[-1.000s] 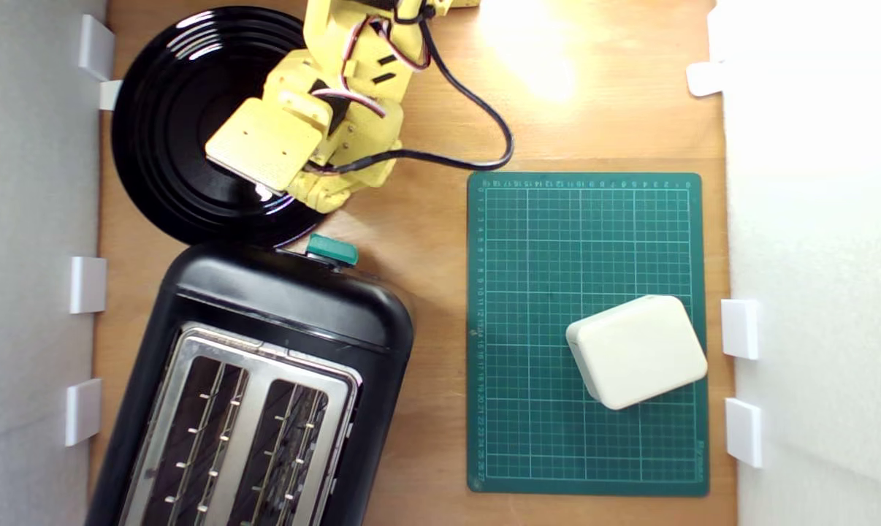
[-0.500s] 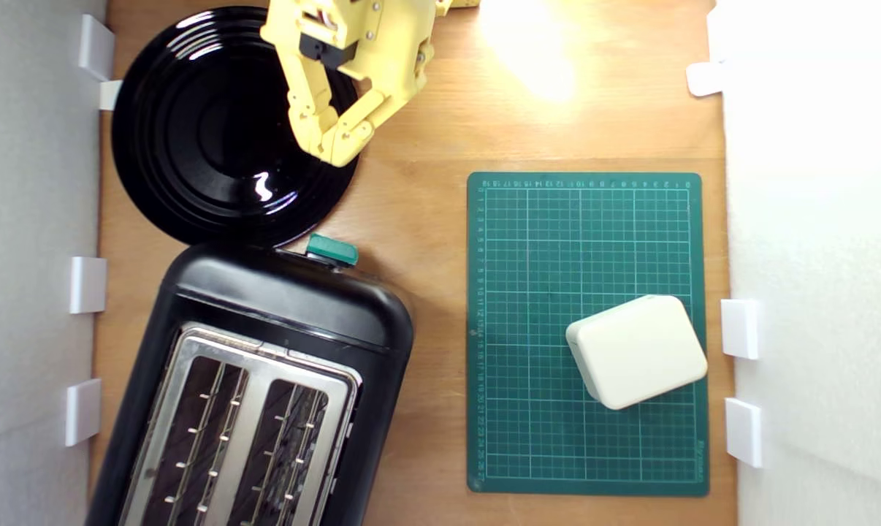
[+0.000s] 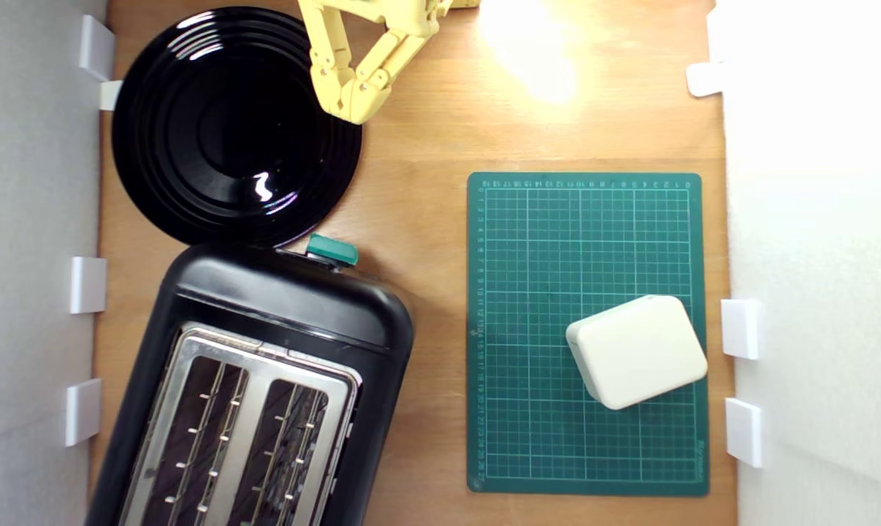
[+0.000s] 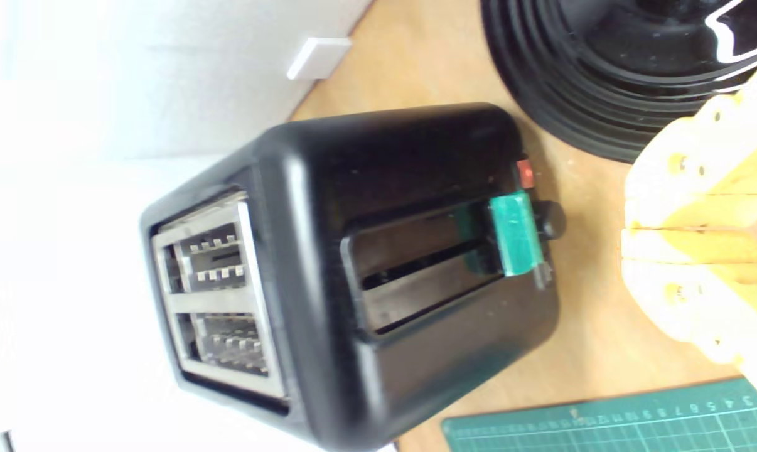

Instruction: Start toaster

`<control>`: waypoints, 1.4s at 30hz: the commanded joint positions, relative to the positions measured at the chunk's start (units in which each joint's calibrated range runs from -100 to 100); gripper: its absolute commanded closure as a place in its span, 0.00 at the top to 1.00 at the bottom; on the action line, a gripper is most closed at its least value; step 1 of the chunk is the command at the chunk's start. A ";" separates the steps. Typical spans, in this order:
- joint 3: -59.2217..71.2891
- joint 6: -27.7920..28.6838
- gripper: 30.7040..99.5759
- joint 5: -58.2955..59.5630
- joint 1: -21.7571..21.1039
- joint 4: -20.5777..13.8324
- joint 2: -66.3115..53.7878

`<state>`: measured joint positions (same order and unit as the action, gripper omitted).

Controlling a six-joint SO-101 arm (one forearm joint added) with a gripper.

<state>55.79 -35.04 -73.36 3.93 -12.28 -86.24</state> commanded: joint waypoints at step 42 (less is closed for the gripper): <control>44.03 10.90 0.01 28.95 -4.57 5.90 -13.17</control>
<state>99.44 -25.99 -46.04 2.67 -6.50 -98.42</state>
